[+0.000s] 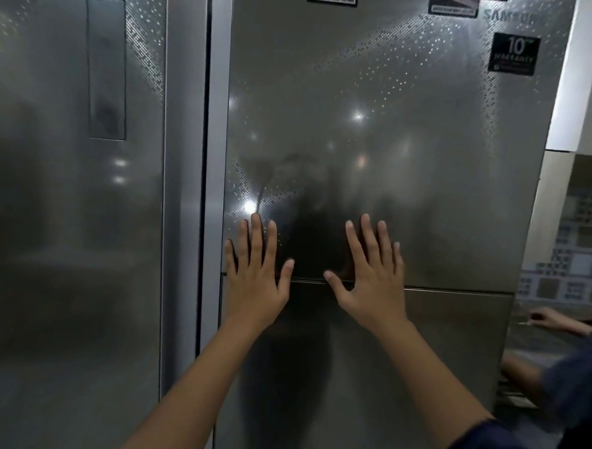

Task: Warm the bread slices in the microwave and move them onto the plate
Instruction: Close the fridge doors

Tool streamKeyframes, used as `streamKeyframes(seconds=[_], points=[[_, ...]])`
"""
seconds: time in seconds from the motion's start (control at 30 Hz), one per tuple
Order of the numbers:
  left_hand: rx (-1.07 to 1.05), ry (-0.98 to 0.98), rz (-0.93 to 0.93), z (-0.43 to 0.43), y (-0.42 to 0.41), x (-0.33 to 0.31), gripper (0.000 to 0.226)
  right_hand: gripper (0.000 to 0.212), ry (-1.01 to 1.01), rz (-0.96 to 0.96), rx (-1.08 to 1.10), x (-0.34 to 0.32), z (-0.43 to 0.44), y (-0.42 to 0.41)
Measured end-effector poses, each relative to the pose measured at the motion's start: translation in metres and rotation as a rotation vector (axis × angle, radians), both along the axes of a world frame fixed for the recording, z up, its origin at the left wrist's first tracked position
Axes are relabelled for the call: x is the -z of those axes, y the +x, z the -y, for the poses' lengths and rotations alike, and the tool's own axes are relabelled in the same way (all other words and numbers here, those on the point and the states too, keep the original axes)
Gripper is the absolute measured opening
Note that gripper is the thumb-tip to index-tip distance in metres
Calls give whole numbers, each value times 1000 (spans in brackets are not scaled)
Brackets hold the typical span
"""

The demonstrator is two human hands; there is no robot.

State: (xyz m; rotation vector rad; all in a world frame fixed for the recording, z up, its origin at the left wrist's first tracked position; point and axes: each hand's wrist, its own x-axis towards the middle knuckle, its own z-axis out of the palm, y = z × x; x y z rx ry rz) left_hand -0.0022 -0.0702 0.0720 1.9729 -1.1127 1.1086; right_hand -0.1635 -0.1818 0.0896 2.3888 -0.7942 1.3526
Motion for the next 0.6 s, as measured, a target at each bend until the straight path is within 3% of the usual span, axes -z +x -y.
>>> streamKeyframes(seconds=[0.2,0.37,0.5,0.6], points=[[21,115,-48,-17,-7,-7,76,91,56,-82,31,-8,-12,-9],[24,393,-225,-50,-30,-13,87,84,213,-247,32,-8,-37,-30],[92,498,-492,-86,-54,0,76,58,441,-354,-61,7,-58,-45],[67,498,-572,-119,-66,25,75,52,733,-319,-267,34,-83,-47]])
